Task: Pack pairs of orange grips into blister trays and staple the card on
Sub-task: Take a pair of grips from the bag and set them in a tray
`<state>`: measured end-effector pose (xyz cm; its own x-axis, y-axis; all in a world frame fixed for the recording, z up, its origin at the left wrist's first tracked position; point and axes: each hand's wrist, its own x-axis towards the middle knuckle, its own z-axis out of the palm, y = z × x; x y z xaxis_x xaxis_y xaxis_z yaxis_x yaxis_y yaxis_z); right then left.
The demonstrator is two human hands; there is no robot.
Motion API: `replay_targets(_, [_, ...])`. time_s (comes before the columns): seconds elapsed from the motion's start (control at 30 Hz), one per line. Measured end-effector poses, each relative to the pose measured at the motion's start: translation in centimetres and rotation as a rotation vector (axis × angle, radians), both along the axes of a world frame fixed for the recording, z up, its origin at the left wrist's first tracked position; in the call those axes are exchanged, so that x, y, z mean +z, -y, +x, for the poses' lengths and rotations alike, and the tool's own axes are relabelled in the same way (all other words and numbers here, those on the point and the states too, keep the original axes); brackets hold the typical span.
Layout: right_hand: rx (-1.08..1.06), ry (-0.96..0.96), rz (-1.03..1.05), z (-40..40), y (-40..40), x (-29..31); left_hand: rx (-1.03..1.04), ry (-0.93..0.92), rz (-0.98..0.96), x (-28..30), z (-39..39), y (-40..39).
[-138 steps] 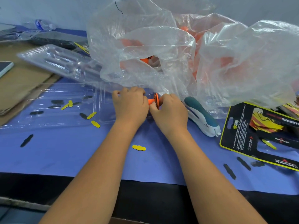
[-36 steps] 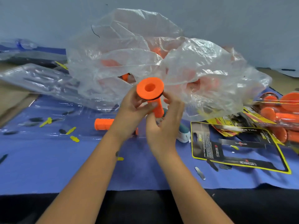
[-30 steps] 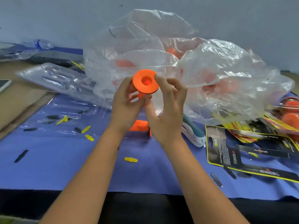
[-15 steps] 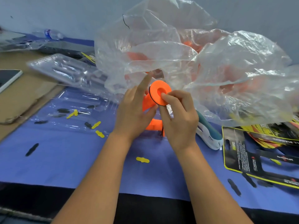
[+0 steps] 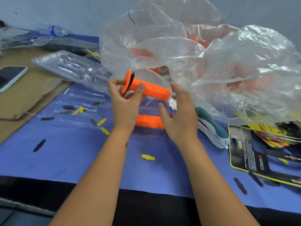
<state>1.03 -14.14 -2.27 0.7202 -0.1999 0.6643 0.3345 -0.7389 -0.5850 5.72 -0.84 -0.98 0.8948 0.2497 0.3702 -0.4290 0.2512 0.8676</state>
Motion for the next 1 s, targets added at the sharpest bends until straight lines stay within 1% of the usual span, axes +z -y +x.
replay_targets(0.07, [0.008,-0.091,-0.035,0.3,0.2,-0.4,-0.084,-0.012,-0.051,0.2,0.0,0.1])
replay_targets(0.1, [0.001,-0.103,-0.013,0.4,0.2,-0.5,-0.122,-0.023,-0.057,0.3,0.0,0.1])
replay_targets(0.17, [-0.015,-0.106,0.08,0.5,0.4,-0.5,-0.181,-0.045,-0.017,0.4,0.0,0.2])
replay_targets(0.23, [-0.021,-0.115,0.134,0.5,0.5,-0.4,-0.18,-0.038,0.082,0.3,-0.2,0.2])
replay_targets(0.27, [-0.022,-0.119,0.144,0.5,0.5,-0.3,-0.115,-0.023,0.182,0.1,-0.2,0.1])
replay_targets(0.33, [-0.028,-0.124,0.149,0.6,0.6,-0.3,0.11,0.009,0.44,-0.1,0.2,-0.8])
replay_targets(0.37, [-0.03,-0.13,0.154,0.7,0.6,-0.3,0.208,0.009,0.529,-0.3,0.6,-1.3])
replay_targets(0.4, [-0.028,-0.137,0.169,0.7,0.7,-0.3,0.251,-0.017,0.567,-0.5,0.9,-1.9])
replay_targets(0.5, [-0.02,-0.156,0.224,0.7,0.7,-0.2,0.227,-0.13,0.568,-0.9,1.4,-2.8])
replay_targets(0.63, [0.01,-0.194,0.199,0.5,0.6,-0.3,0.301,-0.128,0.637,-1.1,1.4,-3.0])
replay_targets(0.73, [0.019,-0.197,0.119,0.5,0.7,-0.3,0.391,-0.116,0.65,-1.2,1.5,-3.1])
replay_targets(0.8, [0.012,-0.219,0.058,0.5,0.7,-0.4,0.413,-0.122,0.701,-1.4,1.5,-3.1])
replay_targets(0.9, [-0.015,-0.246,-0.008,0.4,0.6,-0.3,0.406,-0.111,0.728,-1.5,1.6,-3.0])
replay_targets(1.0, [-0.043,-0.271,-0.098,0.3,0.7,0.0,0.342,-0.131,0.709,-1.6,1.7,-2.7])
